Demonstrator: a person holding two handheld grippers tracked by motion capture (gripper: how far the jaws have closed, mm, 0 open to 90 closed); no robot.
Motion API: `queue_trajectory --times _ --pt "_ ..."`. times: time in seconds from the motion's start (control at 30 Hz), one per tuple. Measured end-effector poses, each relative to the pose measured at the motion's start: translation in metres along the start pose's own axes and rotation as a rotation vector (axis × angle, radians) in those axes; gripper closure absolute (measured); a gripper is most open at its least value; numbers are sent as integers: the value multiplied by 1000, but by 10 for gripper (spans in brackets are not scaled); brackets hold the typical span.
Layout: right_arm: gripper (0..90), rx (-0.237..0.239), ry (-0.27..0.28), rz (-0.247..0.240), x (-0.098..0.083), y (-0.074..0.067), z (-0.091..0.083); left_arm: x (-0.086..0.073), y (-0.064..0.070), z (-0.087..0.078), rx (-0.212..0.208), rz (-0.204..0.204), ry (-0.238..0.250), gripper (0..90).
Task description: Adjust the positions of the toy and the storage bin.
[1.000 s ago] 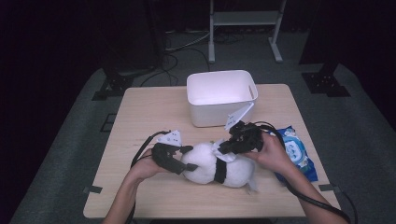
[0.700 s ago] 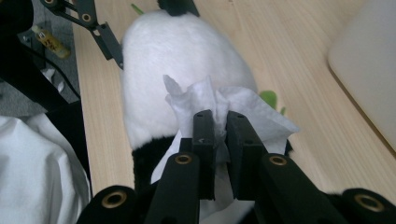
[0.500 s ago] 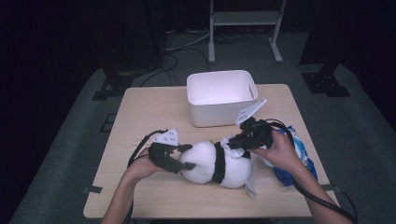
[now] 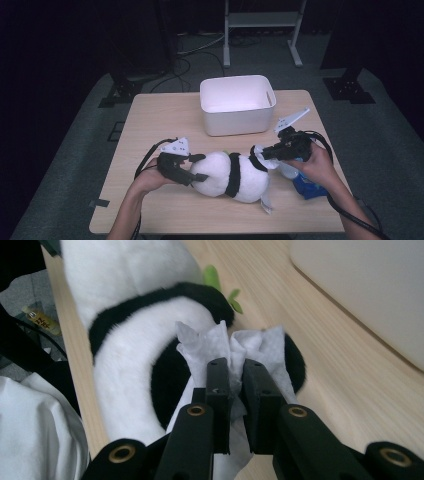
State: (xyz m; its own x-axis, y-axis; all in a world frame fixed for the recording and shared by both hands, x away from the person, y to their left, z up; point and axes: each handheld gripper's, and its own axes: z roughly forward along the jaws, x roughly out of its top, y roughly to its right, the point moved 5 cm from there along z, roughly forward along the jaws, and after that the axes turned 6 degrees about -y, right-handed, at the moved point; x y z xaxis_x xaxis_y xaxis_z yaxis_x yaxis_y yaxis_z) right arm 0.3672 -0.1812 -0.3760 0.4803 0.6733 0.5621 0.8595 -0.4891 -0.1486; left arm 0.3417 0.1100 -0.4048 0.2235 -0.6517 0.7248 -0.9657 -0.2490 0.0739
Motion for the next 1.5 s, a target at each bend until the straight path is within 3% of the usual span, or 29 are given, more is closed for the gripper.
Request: queue_trajectory --times 0.13,0.27,0.5,0.8,0.97,1.3,1.4,1.5 --pt "815 -5 -2 25 -6 6 -1 0 -1 -1 -2 -3 3 347" --pt "816 -8 -1 14 -3 3 -2 2 1 -1 4 7 0 348" --pt "815 23 6 -68 24 -22 0 12 9 -5 7 27 18 350" --pt "814 82 -38 -195 52 -59 22 17 13 -8 10 38 21 353" --pt "814 68 -66 -185 46 -58 27 14 10 -4 -8 29 24 335" --pt "813 88 -36 -147 27 -49 21 17 9 -2 -67 -8 92 186" --pt "813 88 -28 -137 20 -46 19 18 8 -2 -60 -18 90 145" --pt "813 84 -14 -111 13 -42 15 16 6 2 -81 -32 89 140"
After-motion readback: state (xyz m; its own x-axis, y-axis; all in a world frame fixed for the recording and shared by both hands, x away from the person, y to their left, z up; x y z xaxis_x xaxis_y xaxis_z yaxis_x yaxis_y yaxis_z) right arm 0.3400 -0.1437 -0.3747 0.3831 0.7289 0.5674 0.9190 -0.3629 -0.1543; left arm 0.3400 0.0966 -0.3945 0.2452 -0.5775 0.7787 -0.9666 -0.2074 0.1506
